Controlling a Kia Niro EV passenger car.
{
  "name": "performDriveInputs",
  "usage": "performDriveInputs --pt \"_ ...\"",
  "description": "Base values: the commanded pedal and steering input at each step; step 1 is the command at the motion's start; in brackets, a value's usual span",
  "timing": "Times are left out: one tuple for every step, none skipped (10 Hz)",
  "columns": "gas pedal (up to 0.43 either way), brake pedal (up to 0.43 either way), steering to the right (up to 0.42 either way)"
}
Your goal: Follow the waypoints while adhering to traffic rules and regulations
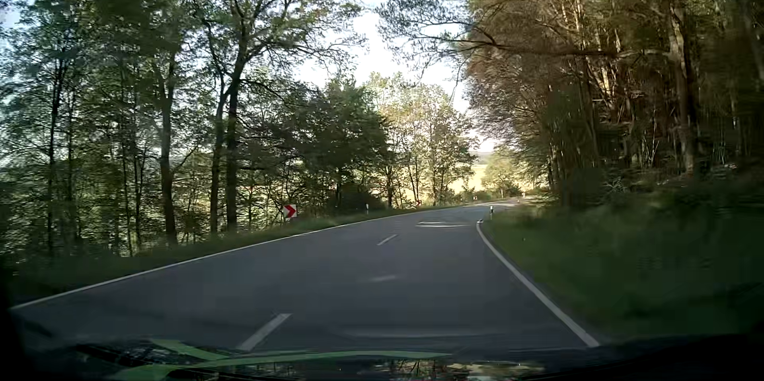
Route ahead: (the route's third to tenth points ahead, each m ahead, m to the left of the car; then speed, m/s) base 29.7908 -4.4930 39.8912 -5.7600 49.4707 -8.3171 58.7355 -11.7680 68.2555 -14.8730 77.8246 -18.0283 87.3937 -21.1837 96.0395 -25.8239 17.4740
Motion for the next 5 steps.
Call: performDriveInputs --pt "0.110 0.000 0.033" --pt "0.130 0.000 0.033" --pt "0.130 0.000 0.031" --pt "0.138 0.000 0.031" --pt "0.138 0.000 0.031"
